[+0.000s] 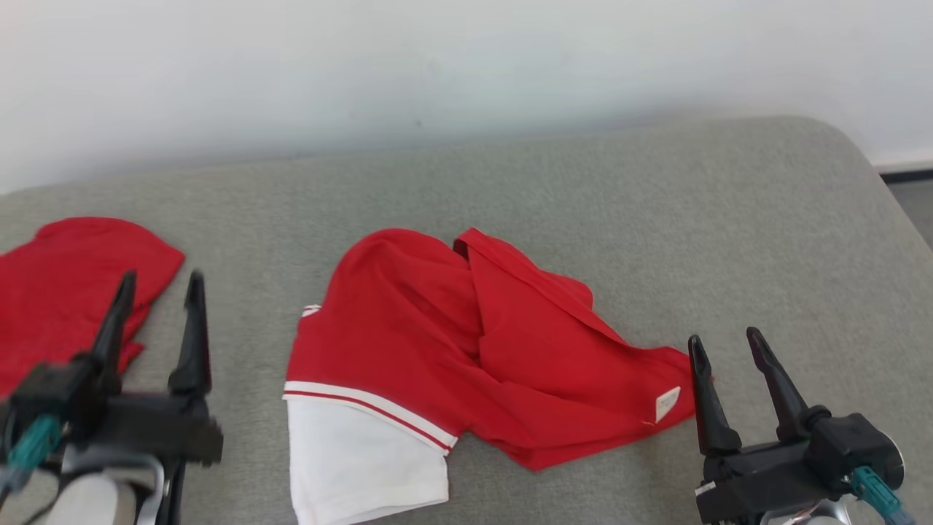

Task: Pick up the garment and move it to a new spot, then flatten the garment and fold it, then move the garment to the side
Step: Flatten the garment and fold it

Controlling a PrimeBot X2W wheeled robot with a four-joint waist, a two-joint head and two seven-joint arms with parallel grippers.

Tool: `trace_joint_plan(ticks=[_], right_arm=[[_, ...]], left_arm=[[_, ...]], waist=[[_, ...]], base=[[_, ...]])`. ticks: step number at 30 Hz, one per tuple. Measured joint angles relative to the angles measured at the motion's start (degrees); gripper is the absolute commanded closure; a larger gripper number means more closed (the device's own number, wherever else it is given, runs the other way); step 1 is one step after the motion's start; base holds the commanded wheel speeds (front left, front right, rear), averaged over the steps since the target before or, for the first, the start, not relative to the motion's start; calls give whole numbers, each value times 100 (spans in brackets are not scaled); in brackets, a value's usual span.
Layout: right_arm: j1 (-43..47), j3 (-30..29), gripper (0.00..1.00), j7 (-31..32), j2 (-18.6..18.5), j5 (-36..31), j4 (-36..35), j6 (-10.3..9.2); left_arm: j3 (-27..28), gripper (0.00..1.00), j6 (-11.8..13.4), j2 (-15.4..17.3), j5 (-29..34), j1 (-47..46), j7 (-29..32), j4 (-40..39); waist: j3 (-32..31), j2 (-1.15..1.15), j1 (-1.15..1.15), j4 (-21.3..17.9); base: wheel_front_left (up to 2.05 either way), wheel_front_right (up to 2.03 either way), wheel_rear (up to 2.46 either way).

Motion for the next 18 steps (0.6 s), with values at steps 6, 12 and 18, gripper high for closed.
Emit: trace_joint_plan(ticks=[6,12,18], right_arm=[[98,58,0,1,-115,13,89,0],[226,74,0,1,-199,70,144,0],[484,2,0,1,-174,121,152,0]], left_arm=[[575,0,-20,-342,267,920,0,-570],[828,0,-145,-656,569,1513,0,-868],[945,0,-276,-928,750,1890,0,-899]], waist=[[-253,0,0,209],[-432,0,0,346],[-527,0,0,457]], base=[[0,0,0],[0,0,0],[0,0,0]])
